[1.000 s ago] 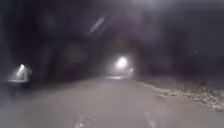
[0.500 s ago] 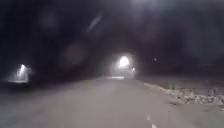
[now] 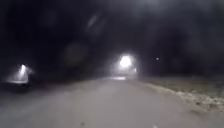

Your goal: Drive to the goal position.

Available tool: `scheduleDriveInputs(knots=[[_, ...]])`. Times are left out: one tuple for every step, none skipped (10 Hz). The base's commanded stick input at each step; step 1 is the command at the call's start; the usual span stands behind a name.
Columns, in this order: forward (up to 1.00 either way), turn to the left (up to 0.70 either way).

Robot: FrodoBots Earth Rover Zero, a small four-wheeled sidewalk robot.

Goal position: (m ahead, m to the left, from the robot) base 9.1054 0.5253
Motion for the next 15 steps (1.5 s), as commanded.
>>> scheduleDriveInputs(knots=[[1.00, 0.00], [1.00, 0.00], [1.00, 0.00], [1.00, 0.00], [1.00, 0.00], [1.00, -0.03], [1.00, -0.03], [1.00, -0.01], [1.00, 0.00], [1.00, 0.00], [1.00, 0.00], [1.00, 0.00], [1.00, 0.00], [1.00, 0.00], [1.00, 0.00]])
